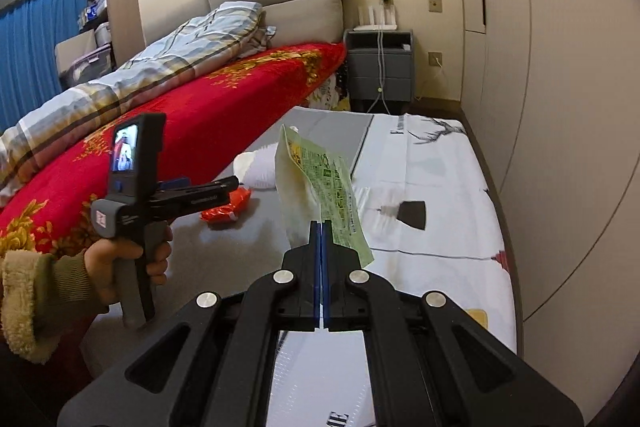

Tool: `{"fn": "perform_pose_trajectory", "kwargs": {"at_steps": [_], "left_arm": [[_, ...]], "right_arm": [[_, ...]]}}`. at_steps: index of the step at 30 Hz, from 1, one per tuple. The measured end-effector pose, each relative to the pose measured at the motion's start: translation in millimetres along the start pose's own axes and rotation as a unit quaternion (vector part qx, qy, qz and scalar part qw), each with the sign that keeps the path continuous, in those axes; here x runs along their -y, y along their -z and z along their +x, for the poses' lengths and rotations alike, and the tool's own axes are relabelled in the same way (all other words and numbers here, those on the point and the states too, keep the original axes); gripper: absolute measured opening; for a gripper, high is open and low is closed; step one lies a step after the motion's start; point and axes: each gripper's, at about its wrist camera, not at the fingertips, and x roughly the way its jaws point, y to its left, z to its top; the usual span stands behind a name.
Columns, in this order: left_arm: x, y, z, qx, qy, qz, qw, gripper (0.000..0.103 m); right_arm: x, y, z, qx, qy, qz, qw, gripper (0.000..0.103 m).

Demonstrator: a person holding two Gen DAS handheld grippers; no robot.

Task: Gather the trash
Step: 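Close the left gripper on the red wrapper and lift it, then carry the red wrapper and green packet in both grippers over the pink bin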

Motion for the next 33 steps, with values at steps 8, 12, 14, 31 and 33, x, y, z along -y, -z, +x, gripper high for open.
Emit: {"fn": "perform_pose_trajectory", "kwargs": {"at_steps": [8, 12, 14, 31, 33], "left_arm": [[-9.5, -0.2, 27.6, -0.059, -0.021, -0.012, 0.9979, 0.089], [-10.7, -0.8, 36.2, -0.084, -0.008, -0.012, 0.9964, 0.075], [-10.5, -1.0, 32.8, -0.076, -0.005, -0.012, 0.997, 0.075], [23.0, -25.4, -113.4, 0.004, 0.034, 0.015, 0.9993, 0.074], [32.0, -28.2, -140.8, 0.011, 0.042, 0.023, 0.9988, 0.074]], "right_arm": [[-3.3, 8.7, 6.8, -0.007, -0.014, 0.003, 1.0, 0.0], [-7.6, 9.2, 5.4, -0.005, -0.015, 0.002, 1.0, 0.0], [-8.1, 9.4, 2.6, -0.004, -0.013, -0.001, 1.0, 0.0], [-1.1, -14.4, -88.5, 0.04, 0.025, 0.006, 0.999, 0.0], [0.5, -15.6, -109.3, 0.047, 0.029, 0.013, 0.998, 0.0]]}}
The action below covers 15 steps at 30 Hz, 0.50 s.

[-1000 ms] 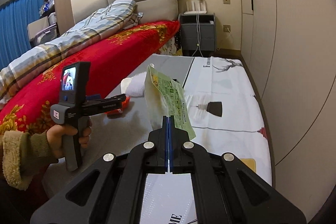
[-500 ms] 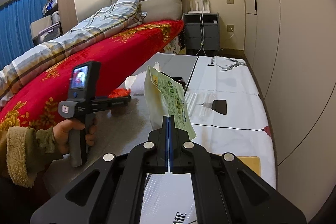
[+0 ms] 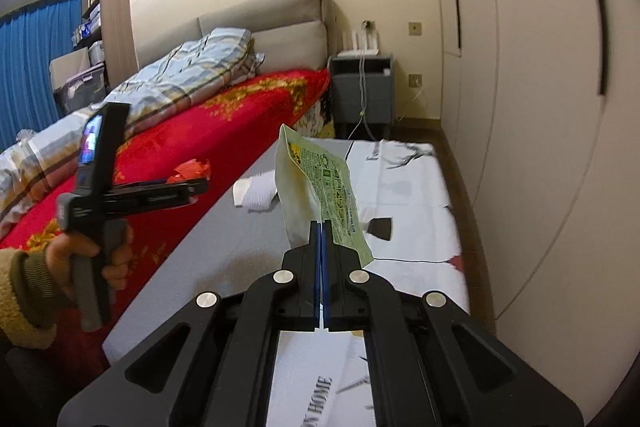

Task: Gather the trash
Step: 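Carry the red wrapper and green packet in both grippers over the pink bin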

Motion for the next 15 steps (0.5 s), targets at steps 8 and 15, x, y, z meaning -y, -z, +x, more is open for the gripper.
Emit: {"fn": "perform_pose_trajectory", "kwargs": {"at_steps": [8, 15], "left_arm": [[43.7, 6.8, -115.0, 0.032, 0.055, 0.007, 0.9979, 0.074], [104.3, 54.7, -179.9, 0.033, 0.112, 0.026, 0.9928, 0.075]], "right_arm": [[13.1, 0.9, -98.8, 0.021, 0.032, 0.009, 0.999, 0.0], [25.0, 28.3, -174.1, 0.028, 0.055, 0.016, 0.998, 0.0]]}}
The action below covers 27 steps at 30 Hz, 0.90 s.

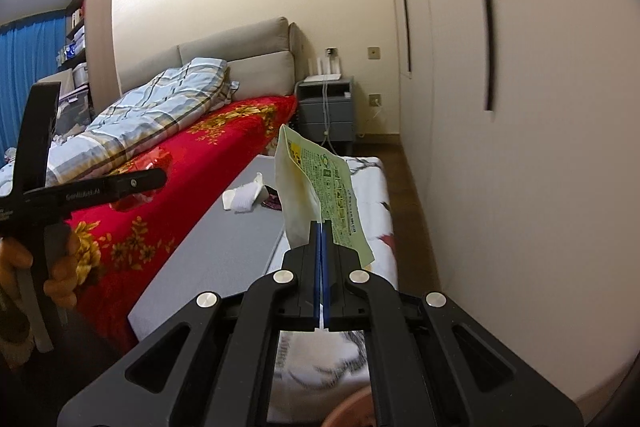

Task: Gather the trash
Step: 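Carry the red wrapper and green packet in both grippers over the pink bin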

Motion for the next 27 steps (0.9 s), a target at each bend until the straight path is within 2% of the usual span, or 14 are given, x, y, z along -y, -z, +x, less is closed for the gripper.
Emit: {"fn": "perform_pose_trajectory", "kwargs": {"at_steps": [8, 13, 17, 27], "left_arm": [[71.0, 67.9, 0.2, -0.04, 0.045, 0.045, 0.9971, 0.075], [101.3, 100.9, 11.0, -0.063, 0.057, 0.089, 0.9924, 0.075], [119.2, 111.3, 21.6, -0.071, 0.067, 0.107, 0.9894, 0.075], [145.7, 115.3, 41.4, -0.078, 0.087, 0.114, 0.9866, 0.075]], "right_arm": [[28.1, 65.6, -53.4, -0.031, 0.032, 0.032, 0.998, 0.0], [45.1, 102.3, -62.7, -0.048, 0.052, 0.06, 0.996, 0.0], [54.6, 121.4, -59.1, -0.068, 0.066, 0.068, 0.993, 0.0], [67.3, 127.0, -54.1, -0.076, 0.076, 0.085, 0.991, 0.001]]}}
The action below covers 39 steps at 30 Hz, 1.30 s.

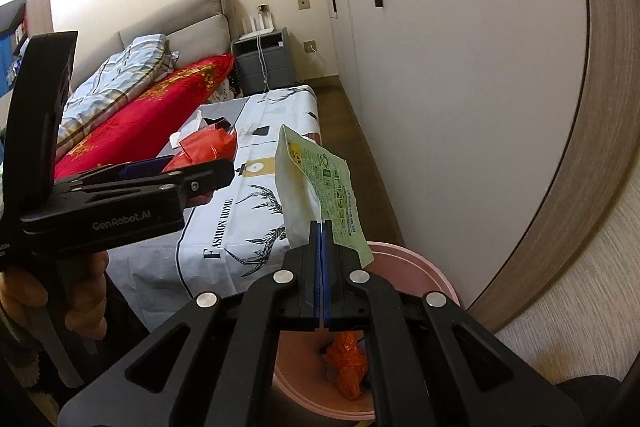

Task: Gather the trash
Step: 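Carry the red wrapper and green packet in both grippers over the pink bin, then open both grippers to drop the wrapper and packet into the bin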

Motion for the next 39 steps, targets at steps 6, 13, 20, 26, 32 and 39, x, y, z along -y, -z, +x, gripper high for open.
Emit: {"fn": "perform_pose_trajectory", "kwargs": {"at_steps": [6, 13, 20, 26, 32, 39], "left_arm": [[8.7, -1.5, 15.0, -0.009, 0.01, 0.006, 0.9999, 0.075], [22.3, -1.0, 26.1, -0.02, 0.022, 0.016, 0.9994, 0.075], [34.2, -2.2, 34.2, -0.02, 0.028, 0.031, 0.999, 0.075], [43.3, -1.0, 41.5, -0.024, 0.039, 0.041, 0.9981, 0.076], [47.6, -1.0, 46.1, -0.027, 0.043, 0.039, 0.998, 0.076], [48.1, -2.3, 49.6, -0.024, 0.037, 0.031, 0.9986, 0.083]], "right_arm": [[9.8, 0.7, 7.7, -0.008, 0.012, 0.02, 1.0, 0.002], [26.9, -2.2, 7.4, 0.0, 0.046, 0.068, 0.997, 0.047], [34.6, -0.5, 6.4, -0.002, 0.118, 0.076, 0.99, 0.065], [44.9, -1.9, 2.0, 0.01, 0.165, 0.09, 0.982, 0.073], [49.1, -1.1, 0.1, 0.011, 0.181, 0.092, 0.979, 0.073], [53.0, 1.9, -4.5, 0.013, 0.185, 0.1, 0.978, 0.075]]}}
